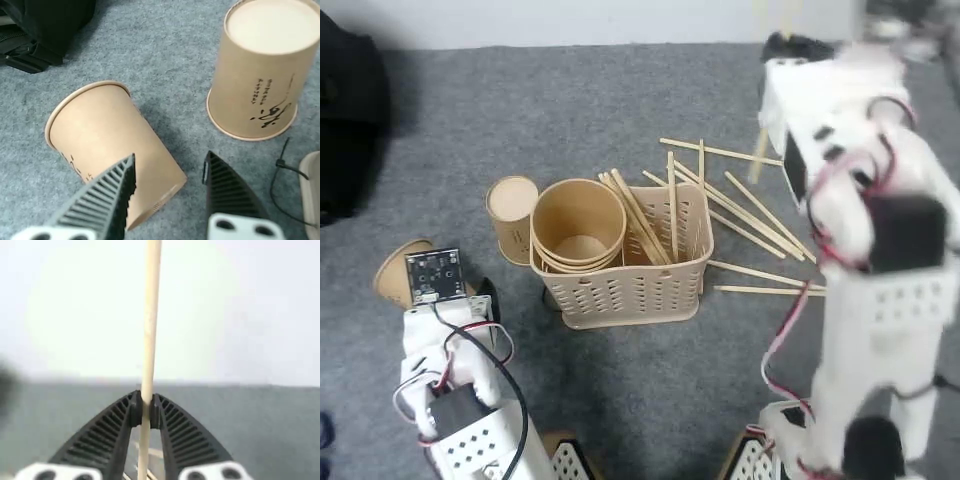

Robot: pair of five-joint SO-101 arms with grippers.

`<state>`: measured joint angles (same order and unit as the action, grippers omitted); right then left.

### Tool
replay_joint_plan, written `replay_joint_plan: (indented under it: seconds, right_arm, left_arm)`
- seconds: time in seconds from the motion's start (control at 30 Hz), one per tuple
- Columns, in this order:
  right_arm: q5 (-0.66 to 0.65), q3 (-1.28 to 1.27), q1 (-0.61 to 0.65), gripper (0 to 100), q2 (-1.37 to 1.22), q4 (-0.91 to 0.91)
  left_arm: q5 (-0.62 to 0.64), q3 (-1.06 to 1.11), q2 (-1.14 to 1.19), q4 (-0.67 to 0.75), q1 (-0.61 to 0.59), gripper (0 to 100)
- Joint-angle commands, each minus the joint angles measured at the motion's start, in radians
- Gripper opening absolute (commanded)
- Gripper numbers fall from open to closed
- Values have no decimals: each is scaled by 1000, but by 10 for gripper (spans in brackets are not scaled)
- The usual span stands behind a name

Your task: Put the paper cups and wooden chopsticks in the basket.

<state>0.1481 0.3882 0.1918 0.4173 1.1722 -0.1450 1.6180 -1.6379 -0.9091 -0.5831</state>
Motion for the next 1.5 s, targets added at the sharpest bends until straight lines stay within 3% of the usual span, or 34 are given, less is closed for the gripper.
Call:
replay_joint_plan:
  seconds: [0.0, 0.23, 0.43, 0.57, 0.9, 1.13, 1.2, 1.33, 1.47]
  right_arm:
    - [74, -87, 73, 6, 93, -99]
    - [32, -505, 142, 6, 297, -414]
    - [-83, -864, 209, 6, 464, -638]
    - [-120, -984, 266, 6, 507, -664]
    - [-112, -1185, 268, 6, 510, -820]
    - [-120, -1232, 282, 7, 509, -829]
    - [-137, -1232, 306, 53, 519, -812]
    - [-196, -1201, 360, 295, 510, -745]
    - [-199, -1198, 364, 229, 513, -746]
  left_arm:
    - [3, -7, -11, 21, 6, 206]
    - [3, -7, -11, 21, 8, 206]
    - [3, -7, -11, 21, 9, 206]
    - [3, -7, -11, 23, 9, 206]
    - [3, -7, -11, 23, 9, 206]
    - [3, -7, -11, 23, 9, 206]
    - [3, -7, -11, 23, 9, 206]
    - [3, -7, -11, 23, 9, 206]
    - [3, -7, -11, 23, 9, 206]
